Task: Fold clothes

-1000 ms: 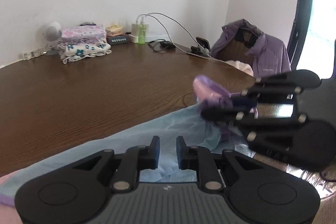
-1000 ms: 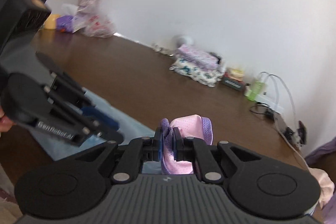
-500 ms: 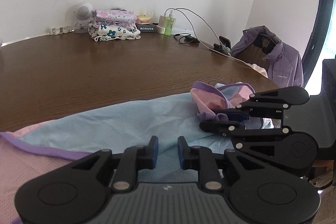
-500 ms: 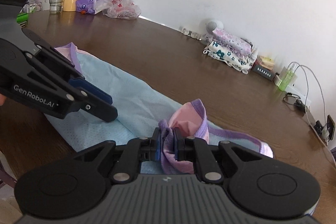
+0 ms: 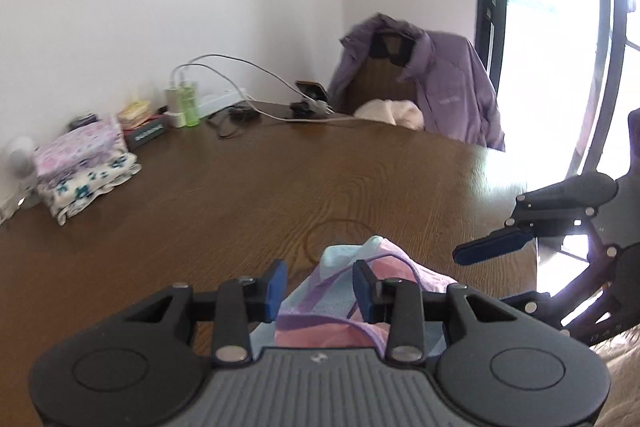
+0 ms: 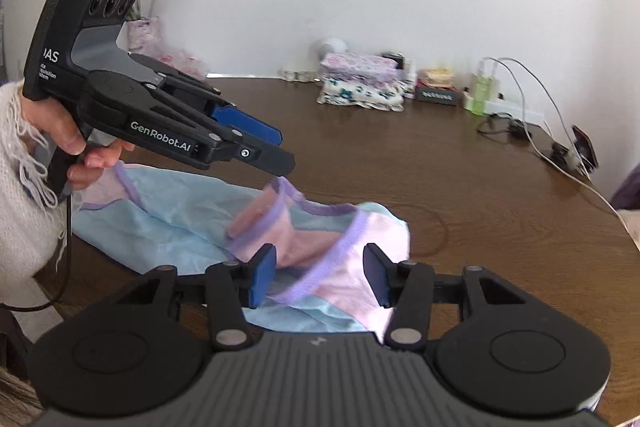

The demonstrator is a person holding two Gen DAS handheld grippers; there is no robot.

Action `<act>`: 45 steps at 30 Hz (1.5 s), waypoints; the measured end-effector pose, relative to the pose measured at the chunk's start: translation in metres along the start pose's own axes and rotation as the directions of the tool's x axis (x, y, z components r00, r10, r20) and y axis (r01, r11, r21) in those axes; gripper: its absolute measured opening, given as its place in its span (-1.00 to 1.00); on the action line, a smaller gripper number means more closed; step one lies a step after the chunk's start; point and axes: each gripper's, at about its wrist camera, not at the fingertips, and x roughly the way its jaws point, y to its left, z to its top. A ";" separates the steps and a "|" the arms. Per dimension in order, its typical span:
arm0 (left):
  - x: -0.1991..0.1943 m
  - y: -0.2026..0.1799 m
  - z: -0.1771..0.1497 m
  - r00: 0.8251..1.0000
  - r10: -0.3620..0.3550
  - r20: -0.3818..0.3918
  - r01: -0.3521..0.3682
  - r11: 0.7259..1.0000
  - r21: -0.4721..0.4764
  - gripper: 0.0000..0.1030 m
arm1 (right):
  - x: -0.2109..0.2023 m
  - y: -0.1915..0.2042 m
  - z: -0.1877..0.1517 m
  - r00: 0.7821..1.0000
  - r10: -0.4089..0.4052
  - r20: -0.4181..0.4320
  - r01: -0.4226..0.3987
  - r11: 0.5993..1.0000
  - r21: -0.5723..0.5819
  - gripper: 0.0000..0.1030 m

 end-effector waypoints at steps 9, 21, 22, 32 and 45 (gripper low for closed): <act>0.062 -0.019 0.008 0.988 -0.030 -0.150 0.064 0.971 0.230 -0.65 | 0.018 -0.006 -0.015 0.996 0.081 -0.022 -0.082 0.997 -0.012 -0.28; 0.043 -0.034 -0.008 0.977 0.198 -0.083 -0.156 0.920 0.359 -0.95 | 0.021 -0.002 -0.025 0.982 0.175 -0.072 -0.178 0.983 -0.036 -0.98; 0.043 -0.035 -0.011 0.977 0.194 -0.089 -0.151 0.921 0.358 -0.94 | 0.020 -0.003 -0.026 0.979 0.191 -0.070 -0.193 0.981 -0.026 -0.97; 0.032 -0.027 -0.016 0.984 0.143 -0.107 -0.112 0.961 0.252 -0.32 | 0.012 -0.025 -0.013 0.992 0.129 0.007 -0.129 0.990 0.066 -0.74; 0.018 -0.022 0.001 0.998 -0.069 -0.012 0.069 0.998 0.008 -0.63 | 0.007 -0.051 -0.020 0.990 0.142 -0.010 -0.136 0.964 0.227 -0.15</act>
